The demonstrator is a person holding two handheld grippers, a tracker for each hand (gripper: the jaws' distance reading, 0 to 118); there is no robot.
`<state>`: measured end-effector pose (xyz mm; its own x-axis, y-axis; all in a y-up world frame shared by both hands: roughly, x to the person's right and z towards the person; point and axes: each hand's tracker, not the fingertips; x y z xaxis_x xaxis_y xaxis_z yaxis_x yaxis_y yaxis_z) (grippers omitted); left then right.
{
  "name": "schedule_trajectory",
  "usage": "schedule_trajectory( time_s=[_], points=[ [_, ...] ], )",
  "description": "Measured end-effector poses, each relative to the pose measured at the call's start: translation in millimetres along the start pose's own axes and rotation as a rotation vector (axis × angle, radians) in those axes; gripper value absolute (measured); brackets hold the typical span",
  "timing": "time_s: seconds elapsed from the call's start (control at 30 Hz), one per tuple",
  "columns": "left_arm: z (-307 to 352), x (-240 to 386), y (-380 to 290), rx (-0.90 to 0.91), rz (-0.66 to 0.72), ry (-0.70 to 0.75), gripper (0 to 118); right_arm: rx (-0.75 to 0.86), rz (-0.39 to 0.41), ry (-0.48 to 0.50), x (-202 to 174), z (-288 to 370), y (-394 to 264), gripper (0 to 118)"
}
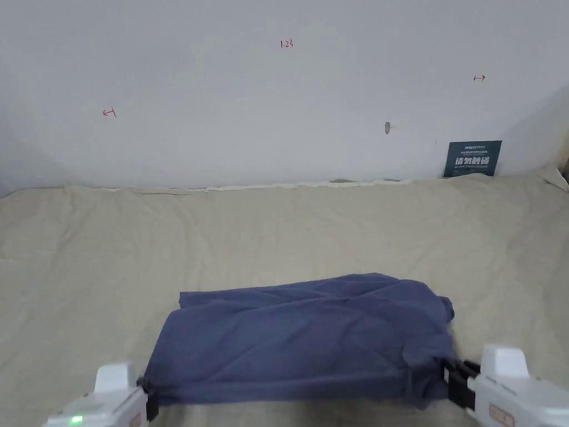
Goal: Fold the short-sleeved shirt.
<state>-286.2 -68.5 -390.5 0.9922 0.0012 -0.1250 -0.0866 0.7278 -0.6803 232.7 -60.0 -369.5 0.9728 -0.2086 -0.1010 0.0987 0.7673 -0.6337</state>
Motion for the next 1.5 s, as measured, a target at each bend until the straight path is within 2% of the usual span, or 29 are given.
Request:
schedule_trajectory(
  time_s=[0.2,0.4,0.63,0.8,0.83,0.87,0.9,0.93,0.97,1.0,1.07,1.1,1.23,1.37,1.4,1.43,1.47,1.5],
  points=[
    [46.4,-25.3,-82.6,-0.056,0.053,0.008,3,-0.043,-0.050,0.026,-8.5,70.6,-81.7,3],
    [94.2,-39.4,-129.6,-0.093,0.009,0.010,3,-0.085,-0.063,0.021,-19.6,126.9,-141.1,3],
    [131.3,-29.3,-167.9,-0.164,-0.061,0.028,3,-0.223,-0.057,-0.097,-33.6,153.4,-190.3,3],
    [134.9,-22.4,-160.1,-0.173,-0.025,0.042,5,-0.232,-0.129,-0.127,-43.8,150.3,-195.5,5],
    [136.2,-21.5,-159.2,-0.171,-0.023,0.041,16,-0.233,-0.134,-0.133,-46.4,151.5,-191.1,18],
    [137.7,-21.2,-156.9,-0.168,-0.016,0.040,39,-0.233,-0.141,-0.141,-44.1,154.1,-186.9,38],
    [139.9,-20.6,-152.0,-0.176,0.005,0.040,83,-0.231,-0.143,-0.166,-47.0,156.5,-179.4,64],
    [142.4,-20.1,-145.8,-0.178,0.031,0.040,108,-0.219,-0.131,-0.195,-49.3,159.3,-170.7,95],
    [146.8,-19.0,-138.7,-0.169,0.059,0.037,117,-0.179,-0.120,-0.220,-51.0,163.6,-161.2,113],
    [154.1,-17.5,-131.0,-0.128,0.085,0.015,117,-0.134,-0.116,-0.236,-47.4,167.6,-153.7,118],
    [173.2,-10.0,-109.0,0.033,0.111,-0.020,116,0.000,-0.097,-0.286,-54.9,180.1,-126.3,117],
    [153.9,-38.3,-117.5,0.070,0.110,-0.019,116,0.045,-0.081,-0.286,-54.5,181.9,-117.2,116],
    [191.0,-16.3,-63.7,0.248,0.088,-0.043,116,0.185,0.025,-0.293,-69.1,192.9,-71.3,115],
    [212.9,3.3,-38.8,0.417,0.029,-0.037,111,0.318,0.122,-0.295,-85.3,202.1,-46.3,104],
    [216.3,7.2,-36.3,0.450,0.010,-0.036,102,0.341,0.137,-0.299,-93.4,208.1,-41.0,94],
    [219.8,10.8,-34.9,0.483,-0.010,-0.036,86,0.365,0.153,-0.306,-98.3,210.9,-37.6,83],
    [222.0,14.6,-35.1,0.509,-0.028,-0.028,64,0.392,0.164,-0.315,-102.2,213.1,-36.6,69],
    [222.7,17.9,-35.4,0.517,-0.044,-0.018,25,0.411,0.176,-0.323,-105.4,214.5,-36.1,40]
  ],
)
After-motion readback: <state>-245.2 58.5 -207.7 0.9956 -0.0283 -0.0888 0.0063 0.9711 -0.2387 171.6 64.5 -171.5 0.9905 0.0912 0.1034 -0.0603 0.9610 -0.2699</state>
